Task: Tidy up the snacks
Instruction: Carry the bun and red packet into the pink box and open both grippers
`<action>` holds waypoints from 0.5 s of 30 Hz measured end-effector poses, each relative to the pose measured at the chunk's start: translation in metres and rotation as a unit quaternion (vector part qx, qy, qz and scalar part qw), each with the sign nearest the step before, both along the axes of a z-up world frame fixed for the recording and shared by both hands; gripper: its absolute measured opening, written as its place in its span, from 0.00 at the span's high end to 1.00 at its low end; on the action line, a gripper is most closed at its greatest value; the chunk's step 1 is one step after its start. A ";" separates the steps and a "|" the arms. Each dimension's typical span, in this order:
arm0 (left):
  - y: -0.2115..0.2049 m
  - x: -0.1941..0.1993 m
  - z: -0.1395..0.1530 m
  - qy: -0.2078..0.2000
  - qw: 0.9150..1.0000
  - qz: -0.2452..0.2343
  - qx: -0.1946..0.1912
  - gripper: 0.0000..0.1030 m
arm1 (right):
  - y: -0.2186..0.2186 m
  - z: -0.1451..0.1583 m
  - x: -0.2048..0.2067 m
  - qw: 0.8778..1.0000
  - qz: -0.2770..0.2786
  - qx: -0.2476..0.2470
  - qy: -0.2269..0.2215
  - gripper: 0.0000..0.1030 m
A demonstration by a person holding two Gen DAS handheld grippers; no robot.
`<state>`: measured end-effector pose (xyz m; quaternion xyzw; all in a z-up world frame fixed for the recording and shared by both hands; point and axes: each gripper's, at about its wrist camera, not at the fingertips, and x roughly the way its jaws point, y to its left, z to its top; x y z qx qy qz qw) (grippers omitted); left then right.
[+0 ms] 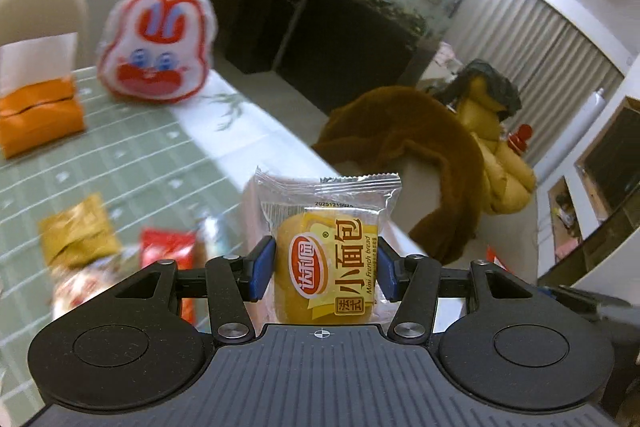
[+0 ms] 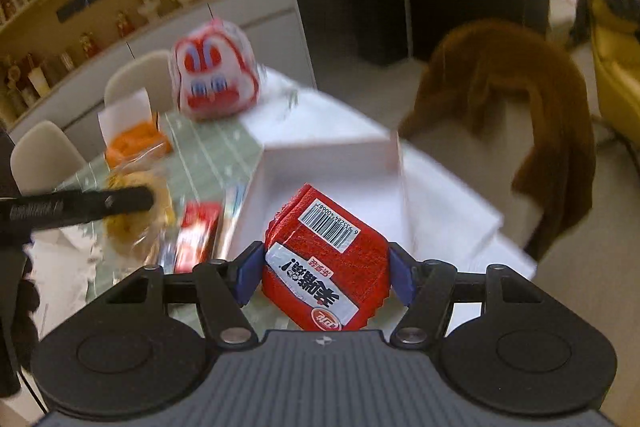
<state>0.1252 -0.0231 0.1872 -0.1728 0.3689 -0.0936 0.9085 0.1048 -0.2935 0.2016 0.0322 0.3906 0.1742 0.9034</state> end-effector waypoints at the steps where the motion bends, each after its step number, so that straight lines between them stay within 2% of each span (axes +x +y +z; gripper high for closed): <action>1: -0.005 0.012 0.000 0.002 1.000 0.001 0.009 0.44 | -0.001 0.001 0.009 1.000 0.005 -0.001 -0.005 0.37; 4: -0.020 0.054 -0.004 0.016 0.999 -0.001 0.028 0.44 | 0.000 -0.008 0.038 1.000 0.018 -0.009 -0.012 0.37; 8: -0.028 0.111 -0.025 0.060 0.998 -0.016 -0.004 0.44 | 0.008 -0.028 0.080 0.999 0.030 -0.016 -0.006 0.36; 9: -0.032 0.128 -0.034 0.083 0.996 -0.021 0.004 0.44 | 0.011 -0.034 0.092 0.999 0.036 -0.010 -0.006 0.33; 10: -0.034 0.141 -0.044 0.106 0.994 -0.026 0.019 0.45 | 0.014 -0.040 0.104 0.999 0.043 -0.005 -0.003 0.24; 11: -0.037 0.153 -0.052 0.129 0.990 -0.032 0.043 0.46 | 0.019 -0.047 0.116 0.999 0.048 -0.009 0.009 0.22; 13: -0.038 0.161 -0.055 0.130 0.989 -0.031 0.056 0.46 | 0.022 -0.059 0.134 0.998 0.045 -0.016 0.028 0.22; 15: -0.028 0.157 -0.054 0.113 0.993 -0.026 0.022 0.46 | 0.016 -0.064 0.138 0.999 0.039 -0.003 0.026 0.22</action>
